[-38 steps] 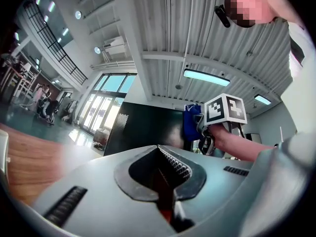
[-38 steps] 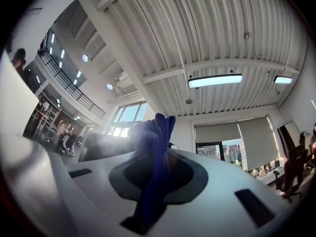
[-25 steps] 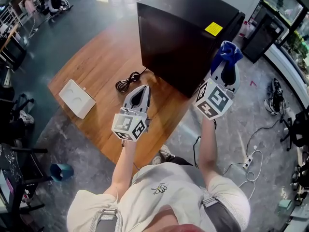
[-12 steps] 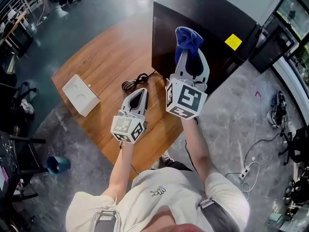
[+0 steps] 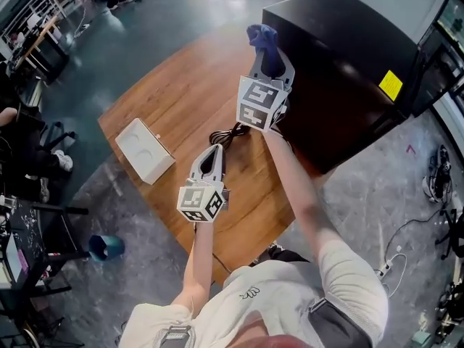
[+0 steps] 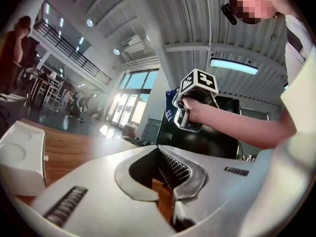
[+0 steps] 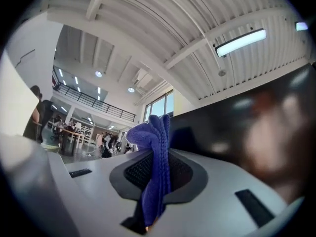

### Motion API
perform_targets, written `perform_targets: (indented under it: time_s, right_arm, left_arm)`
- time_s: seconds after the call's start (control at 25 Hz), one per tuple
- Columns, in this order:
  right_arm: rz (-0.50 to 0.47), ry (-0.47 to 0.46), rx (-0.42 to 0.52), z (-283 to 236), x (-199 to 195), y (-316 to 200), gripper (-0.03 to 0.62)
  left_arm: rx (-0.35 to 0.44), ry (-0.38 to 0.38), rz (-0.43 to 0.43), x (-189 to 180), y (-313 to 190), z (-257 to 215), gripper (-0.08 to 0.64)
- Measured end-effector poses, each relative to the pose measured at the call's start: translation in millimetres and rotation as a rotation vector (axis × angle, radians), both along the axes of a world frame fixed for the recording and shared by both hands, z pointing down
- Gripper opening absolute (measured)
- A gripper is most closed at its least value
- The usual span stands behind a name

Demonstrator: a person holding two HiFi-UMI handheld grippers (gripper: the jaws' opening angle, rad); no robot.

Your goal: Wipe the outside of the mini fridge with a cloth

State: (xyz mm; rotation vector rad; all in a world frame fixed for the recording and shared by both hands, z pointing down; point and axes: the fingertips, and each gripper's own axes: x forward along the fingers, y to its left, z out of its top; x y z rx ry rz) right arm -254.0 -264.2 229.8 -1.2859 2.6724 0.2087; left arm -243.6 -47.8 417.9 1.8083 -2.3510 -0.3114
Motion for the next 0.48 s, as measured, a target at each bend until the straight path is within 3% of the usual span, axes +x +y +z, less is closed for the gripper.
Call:
perform_targets:
  time_s: [0.24, 0.48]
  right_arm:
    - [0.076, 0.084, 0.072, 7, -25, -14, 0.061]
    - [0.124, 0.084, 0.088, 9, -23, -19, 0.061]
  left_arm:
    - [0.02, 0.064, -0.08, -21, 13, 12, 0.005]
    - [0.002, 0.045, -0.073, -25, 16, 14, 0.005]
